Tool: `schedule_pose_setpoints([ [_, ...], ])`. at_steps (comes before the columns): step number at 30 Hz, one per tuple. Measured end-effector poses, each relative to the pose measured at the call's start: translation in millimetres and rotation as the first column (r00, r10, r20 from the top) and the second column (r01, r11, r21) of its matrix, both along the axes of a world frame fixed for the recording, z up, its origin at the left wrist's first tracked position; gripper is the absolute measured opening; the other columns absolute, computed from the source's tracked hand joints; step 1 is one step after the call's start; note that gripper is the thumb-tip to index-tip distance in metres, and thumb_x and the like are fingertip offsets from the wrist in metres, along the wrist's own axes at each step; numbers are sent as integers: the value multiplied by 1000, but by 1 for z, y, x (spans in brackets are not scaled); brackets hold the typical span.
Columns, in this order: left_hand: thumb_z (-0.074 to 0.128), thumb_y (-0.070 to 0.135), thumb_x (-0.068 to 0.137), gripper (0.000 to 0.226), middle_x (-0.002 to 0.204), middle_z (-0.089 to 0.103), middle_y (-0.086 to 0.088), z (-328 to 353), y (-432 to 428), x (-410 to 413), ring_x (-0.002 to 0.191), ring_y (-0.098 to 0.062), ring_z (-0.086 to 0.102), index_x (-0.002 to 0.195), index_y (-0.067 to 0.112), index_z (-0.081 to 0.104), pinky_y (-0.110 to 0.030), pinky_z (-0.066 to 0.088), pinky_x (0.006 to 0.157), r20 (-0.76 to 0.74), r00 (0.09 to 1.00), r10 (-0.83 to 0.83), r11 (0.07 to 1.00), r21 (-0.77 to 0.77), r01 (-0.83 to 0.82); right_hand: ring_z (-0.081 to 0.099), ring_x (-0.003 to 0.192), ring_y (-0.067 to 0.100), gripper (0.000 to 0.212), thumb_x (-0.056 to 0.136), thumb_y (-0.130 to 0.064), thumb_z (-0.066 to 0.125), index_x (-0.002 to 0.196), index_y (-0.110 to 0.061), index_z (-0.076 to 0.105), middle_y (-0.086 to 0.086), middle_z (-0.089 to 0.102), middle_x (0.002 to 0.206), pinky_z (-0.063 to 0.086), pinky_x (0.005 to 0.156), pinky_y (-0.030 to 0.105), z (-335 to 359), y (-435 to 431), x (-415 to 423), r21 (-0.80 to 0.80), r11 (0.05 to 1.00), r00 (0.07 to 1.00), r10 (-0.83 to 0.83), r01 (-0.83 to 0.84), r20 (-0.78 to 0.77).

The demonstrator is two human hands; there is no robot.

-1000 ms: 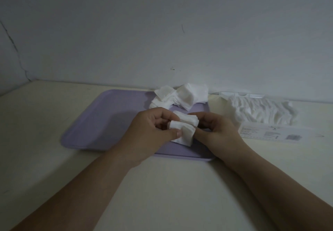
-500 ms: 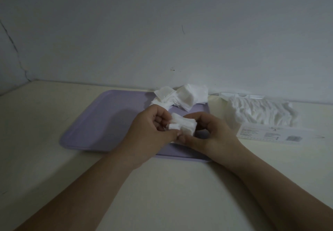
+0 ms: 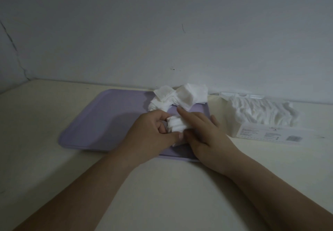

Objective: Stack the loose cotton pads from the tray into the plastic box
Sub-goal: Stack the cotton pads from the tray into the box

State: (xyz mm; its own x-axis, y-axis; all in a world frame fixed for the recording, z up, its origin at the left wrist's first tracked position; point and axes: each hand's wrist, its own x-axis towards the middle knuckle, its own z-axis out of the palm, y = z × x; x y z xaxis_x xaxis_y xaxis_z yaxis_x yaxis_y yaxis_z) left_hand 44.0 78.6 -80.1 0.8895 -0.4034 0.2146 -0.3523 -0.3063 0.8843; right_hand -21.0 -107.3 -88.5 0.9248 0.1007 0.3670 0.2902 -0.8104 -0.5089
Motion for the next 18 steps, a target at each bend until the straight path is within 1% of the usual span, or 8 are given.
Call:
schedule_pose_setpoints([
  [3,83,28,79,25,53,51,10,-1,-2,-1,50,-6,45,97,30,67,-27,41,56,13,999,-34,999,40,34,42,140,10,68,94,-46,21,162,-37,16,-15,41,153,8,125,50,3,3,-2,-141,990,996,-16,4,-83],
  [5,77,36,77,23,58,57,3,-2,-2,-1,53,-9,49,97,34,65,-38,44,58,19,999,-36,997,63,35,42,139,10,72,91,-51,15,162,-37,12,-13,41,153,8,126,51,3,4,-2,-175,985,997,-15,0,-82],
  [9,79,18,86,17,54,49,12,0,0,-1,51,-7,44,98,29,71,-29,37,57,2,999,-38,999,15,38,46,115,-19,65,96,-36,51,158,-32,33,-8,66,126,24,122,50,2,1,0,117,992,998,-45,49,-36],
  [11,82,18,84,18,59,50,9,5,1,-3,56,-10,44,96,29,75,-28,38,59,-37,998,-45,998,-39,44,53,114,-14,62,91,-37,66,149,-36,45,-13,70,121,39,116,39,5,0,0,264,963,998,-56,59,-18],
  [13,86,25,77,20,71,56,9,9,2,-3,64,-10,51,94,30,77,-27,44,64,-46,999,-28,996,-84,24,64,111,-5,41,91,-29,75,129,-39,62,-18,74,114,49,100,23,12,-2,-1,400,915,998,-24,47,-61],
  [14,85,31,73,23,82,62,9,10,2,-3,73,-10,58,95,31,77,-28,49,71,-50,999,-14,995,-97,9,68,107,-1,32,90,-24,77,119,-35,68,-15,76,109,51,95,23,17,-3,-1,464,885,996,2,41,-92],
  [16,82,30,73,29,104,70,10,14,3,-4,99,-12,67,101,30,76,-32,54,89,-66,996,-55,989,-141,45,73,103,13,22,84,-24,82,106,-25,75,-4,79,103,57,96,40,23,-6,-1,561,826,994,17,48,-110],
  [18,81,14,83,28,110,77,6,17,-1,-8,106,-13,71,110,22,76,-30,57,93,-113,979,-171,962,-236,141,74,103,28,29,75,-30,86,99,-20,75,6,79,101,56,98,56,30,-6,-4,644,764,993,28,50,-110],
])
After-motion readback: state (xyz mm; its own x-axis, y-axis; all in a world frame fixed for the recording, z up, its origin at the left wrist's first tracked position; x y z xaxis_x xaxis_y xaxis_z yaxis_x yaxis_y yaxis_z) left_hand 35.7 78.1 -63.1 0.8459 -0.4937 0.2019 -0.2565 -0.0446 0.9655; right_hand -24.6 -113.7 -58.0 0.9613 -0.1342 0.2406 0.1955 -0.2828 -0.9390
